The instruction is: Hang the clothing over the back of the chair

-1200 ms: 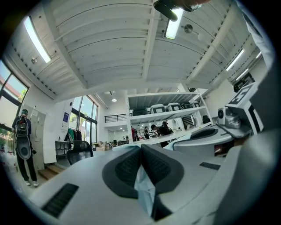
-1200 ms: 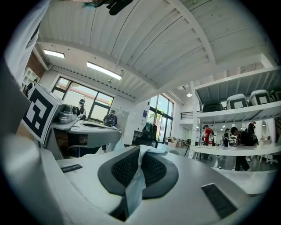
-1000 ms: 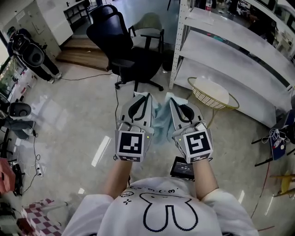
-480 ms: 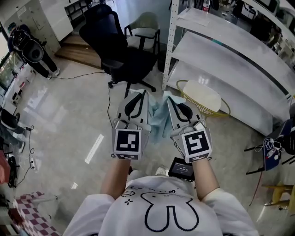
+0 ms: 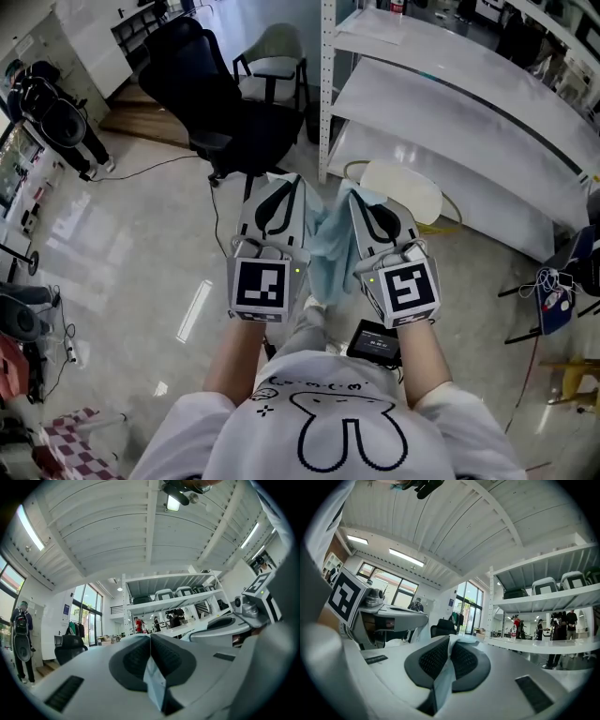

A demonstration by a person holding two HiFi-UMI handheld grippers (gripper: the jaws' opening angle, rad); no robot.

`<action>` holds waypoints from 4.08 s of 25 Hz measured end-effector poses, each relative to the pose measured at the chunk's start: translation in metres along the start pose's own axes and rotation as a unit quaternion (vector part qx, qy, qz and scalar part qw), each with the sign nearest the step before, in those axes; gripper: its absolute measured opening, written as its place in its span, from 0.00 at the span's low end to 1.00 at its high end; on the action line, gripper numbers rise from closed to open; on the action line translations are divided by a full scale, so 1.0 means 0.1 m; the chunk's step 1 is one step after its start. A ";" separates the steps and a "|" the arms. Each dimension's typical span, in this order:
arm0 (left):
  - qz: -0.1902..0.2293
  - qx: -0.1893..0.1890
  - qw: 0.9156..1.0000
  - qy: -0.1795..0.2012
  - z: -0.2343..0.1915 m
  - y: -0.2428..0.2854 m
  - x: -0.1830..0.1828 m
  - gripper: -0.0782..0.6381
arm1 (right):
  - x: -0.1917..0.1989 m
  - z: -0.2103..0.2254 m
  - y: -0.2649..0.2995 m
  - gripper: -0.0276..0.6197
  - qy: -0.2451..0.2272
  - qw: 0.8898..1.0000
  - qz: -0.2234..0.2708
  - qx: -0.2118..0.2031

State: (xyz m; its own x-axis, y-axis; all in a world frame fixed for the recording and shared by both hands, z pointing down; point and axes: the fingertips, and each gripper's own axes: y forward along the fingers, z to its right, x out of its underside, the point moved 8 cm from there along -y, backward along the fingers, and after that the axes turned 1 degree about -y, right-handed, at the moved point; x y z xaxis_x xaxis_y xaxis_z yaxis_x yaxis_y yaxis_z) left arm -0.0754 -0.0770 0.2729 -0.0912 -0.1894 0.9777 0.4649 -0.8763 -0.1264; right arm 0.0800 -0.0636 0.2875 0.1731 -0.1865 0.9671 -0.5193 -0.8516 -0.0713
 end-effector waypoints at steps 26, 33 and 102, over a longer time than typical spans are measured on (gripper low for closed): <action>0.169 0.124 0.972 0.107 -0.47 2.88 -1.07 0.15 | -0.89 2.06 1.61 0.07 -0.172 0.978 0.049 0.107; 0.199 0.171 0.958 0.117 -0.49 3.62 -1.35 0.15 | -1.19 2.61 1.88 0.07 -0.227 0.960 0.040 0.161; 0.027 0.244 0.965 0.094 0.44 3.37 0.79 0.15 | 0.94 3.00 -0.63 0.07 -0.144 0.911 -0.242 0.301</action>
State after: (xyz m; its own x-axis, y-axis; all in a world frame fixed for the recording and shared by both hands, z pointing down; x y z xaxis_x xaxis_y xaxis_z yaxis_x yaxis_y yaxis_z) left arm 0.1124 -0.3680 0.3153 -0.1919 -0.3452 0.9187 0.8283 -0.5591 -0.0370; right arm 0.3800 -0.1738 0.3097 0.5167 0.2359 0.8230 0.2149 -0.9662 0.1420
